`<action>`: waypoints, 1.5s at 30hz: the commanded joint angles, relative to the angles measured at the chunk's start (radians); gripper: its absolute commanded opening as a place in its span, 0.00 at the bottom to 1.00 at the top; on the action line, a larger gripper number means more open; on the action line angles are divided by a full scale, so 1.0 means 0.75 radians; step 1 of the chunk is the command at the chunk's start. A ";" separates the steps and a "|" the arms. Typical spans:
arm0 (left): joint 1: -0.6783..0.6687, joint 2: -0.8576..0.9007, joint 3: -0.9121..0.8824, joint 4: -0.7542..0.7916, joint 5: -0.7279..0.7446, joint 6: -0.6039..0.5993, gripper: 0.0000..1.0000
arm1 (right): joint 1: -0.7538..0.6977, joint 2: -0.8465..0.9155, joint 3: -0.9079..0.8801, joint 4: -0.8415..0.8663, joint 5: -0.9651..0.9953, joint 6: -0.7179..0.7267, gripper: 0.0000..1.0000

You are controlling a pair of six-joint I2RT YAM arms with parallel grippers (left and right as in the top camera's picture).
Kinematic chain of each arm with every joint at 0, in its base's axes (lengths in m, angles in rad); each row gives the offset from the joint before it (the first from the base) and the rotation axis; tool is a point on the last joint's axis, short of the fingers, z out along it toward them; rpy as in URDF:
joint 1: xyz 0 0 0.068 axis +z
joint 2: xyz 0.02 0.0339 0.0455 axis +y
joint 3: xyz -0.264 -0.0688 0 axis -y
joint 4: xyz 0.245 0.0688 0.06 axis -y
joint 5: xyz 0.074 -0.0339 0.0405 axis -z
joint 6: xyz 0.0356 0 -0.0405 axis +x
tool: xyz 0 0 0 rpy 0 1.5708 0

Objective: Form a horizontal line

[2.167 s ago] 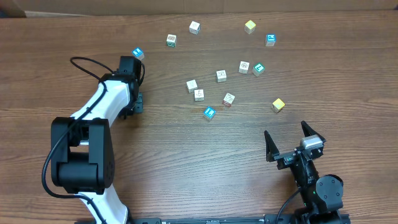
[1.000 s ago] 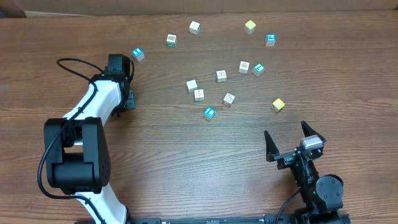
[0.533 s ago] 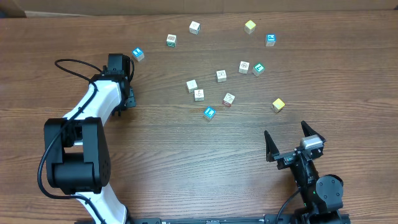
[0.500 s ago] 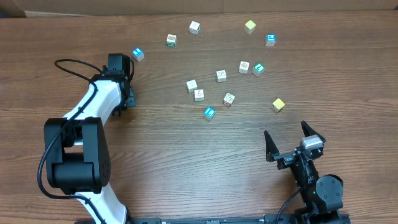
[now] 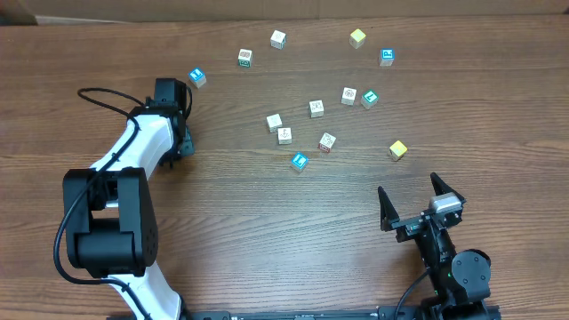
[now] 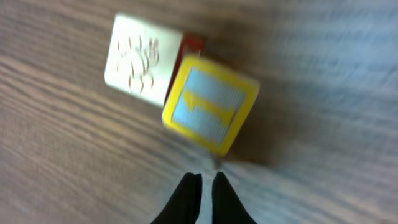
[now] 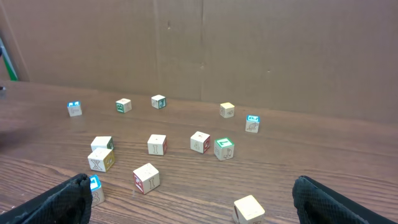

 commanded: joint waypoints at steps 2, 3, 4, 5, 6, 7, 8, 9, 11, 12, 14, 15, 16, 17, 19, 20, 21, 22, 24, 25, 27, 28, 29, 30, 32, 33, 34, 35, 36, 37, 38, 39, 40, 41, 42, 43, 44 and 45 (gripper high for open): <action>0.006 0.029 0.015 -0.019 -0.003 0.032 0.05 | -0.001 -0.014 -0.013 0.009 0.003 0.008 1.00; 0.006 0.029 0.015 -0.017 -0.003 0.032 0.06 | -0.001 -0.014 -0.013 0.009 0.003 0.008 1.00; 0.006 0.029 0.015 -0.013 -0.003 0.032 0.06 | -0.001 -0.014 -0.013 0.009 0.003 0.008 1.00; 0.006 0.029 0.015 -0.012 -0.003 0.032 0.07 | -0.001 -0.014 -0.013 0.009 0.003 0.008 1.00; 0.006 0.029 0.015 -0.007 -0.003 0.032 0.07 | -0.001 -0.014 -0.013 0.009 0.004 0.008 1.00; 0.006 0.029 0.015 0.002 -0.003 0.032 0.07 | -0.001 -0.014 -0.013 0.009 0.003 0.008 1.00; 0.006 0.029 0.015 0.014 -0.003 0.032 0.07 | -0.001 -0.014 -0.013 0.009 0.003 0.008 1.00; 0.006 0.029 0.015 0.027 -0.003 0.032 0.07 | -0.001 -0.014 -0.013 0.009 0.003 0.008 1.00; 0.006 0.029 0.015 0.051 -0.003 0.031 0.07 | -0.001 -0.014 -0.013 0.009 0.003 0.008 1.00; 0.006 0.029 0.015 0.058 -0.003 0.031 0.07 | -0.001 -0.014 -0.013 0.009 0.003 0.008 1.00; 0.006 0.030 0.014 0.064 -0.003 0.030 0.07 | -0.001 -0.014 -0.013 0.009 0.003 0.008 1.00; 0.006 0.030 0.014 0.066 -0.003 0.030 0.07 | -0.001 -0.014 -0.013 0.009 0.003 0.008 1.00; 0.006 0.030 0.014 0.067 -0.003 0.024 0.07 | -0.001 -0.014 -0.013 0.009 0.003 0.008 1.00; 0.006 0.030 0.014 0.068 -0.003 0.020 0.07 | -0.001 -0.014 -0.013 0.009 0.003 0.008 1.00; 0.006 0.030 0.014 0.070 -0.002 0.010 0.07 | -0.001 -0.014 -0.013 0.009 0.003 0.008 1.00; 0.006 0.030 0.014 0.073 -0.002 0.010 0.07 | -0.001 -0.014 -0.013 0.009 0.003 0.008 1.00; 0.006 0.030 0.014 0.073 -0.002 0.010 0.07 | -0.001 -0.014 -0.013 0.009 0.003 0.008 1.00; 0.006 0.030 0.014 0.073 -0.002 0.010 0.07 | -0.001 -0.014 -0.013 0.009 0.003 0.008 1.00; 0.006 0.030 0.014 0.074 -0.003 0.010 0.07 | -0.001 -0.014 -0.013 0.009 0.003 0.008 1.00; 0.006 0.030 0.014 0.076 -0.003 0.010 0.07 | -0.001 -0.014 -0.013 0.009 0.003 0.008 1.00; 0.006 0.030 0.014 0.079 -0.003 -0.005 0.07 | -0.001 -0.014 -0.013 0.009 0.003 0.008 1.00; 0.006 0.030 0.014 0.082 -0.003 -0.021 0.07 | -0.001 -0.014 -0.013 0.009 0.003 0.008 1.00; 0.006 0.030 0.014 0.083 -0.003 -0.032 0.07 | -0.001 -0.014 -0.013 0.009 0.003 0.008 1.00; 0.006 0.030 0.014 0.083 -0.004 -0.043 0.07 | -0.001 -0.014 -0.013 0.009 0.003 0.008 1.00; 0.006 0.030 0.013 0.088 -0.003 -0.067 0.07 | -0.001 -0.014 -0.013 0.009 0.003 0.008 1.00; 0.006 0.030 0.013 0.094 -0.003 -0.080 0.06 | -0.001 -0.014 -0.013 0.009 0.003 0.008 1.00; 0.006 0.030 0.013 0.098 -0.003 -0.085 0.06 | -0.001 -0.014 -0.013 0.009 0.003 0.008 1.00; 0.006 0.030 0.013 0.103 -0.003 -0.085 0.06 | -0.001 -0.014 -0.013 0.009 0.003 0.008 1.00; 0.006 0.030 0.013 0.105 -0.003 -0.086 0.06 | -0.001 -0.014 -0.013 0.009 0.003 0.008 1.00; 0.006 0.030 0.013 0.107 -0.003 -0.090 0.06 | -0.001 -0.014 -0.013 0.009 0.003 0.008 1.00; 0.006 0.030 0.012 0.108 -0.003 -0.094 0.06 | -0.001 -0.014 -0.013 0.009 0.003 0.008 1.00; 0.006 0.030 0.012 0.108 -0.003 -0.096 0.06 | -0.001 -0.014 -0.013 0.009 0.003 0.008 1.00; 0.006 0.030 0.012 0.108 -0.003 -0.104 0.06 | -0.001 -0.014 -0.013 0.009 0.003 0.008 1.00; 0.006 0.030 0.012 0.108 -0.003 -0.107 0.06 | -0.001 -0.014 -0.013 0.009 0.003 0.008 1.00; 0.006 0.030 0.012 0.108 -0.003 -0.110 0.06 | -0.001 -0.014 -0.013 0.009 0.003 0.008 1.00; 0.006 0.030 0.012 0.109 -0.003 -0.110 0.06 | -0.001 -0.014 -0.013 0.009 0.003 0.008 1.00; 0.006 0.030 0.012 0.110 -0.003 -0.110 0.06 | -0.001 -0.014 -0.013 0.009 0.003 0.008 1.00; 0.006 0.030 0.012 0.112 -0.003 -0.110 0.06 | -0.001 -0.014 -0.013 0.009 0.003 0.008 1.00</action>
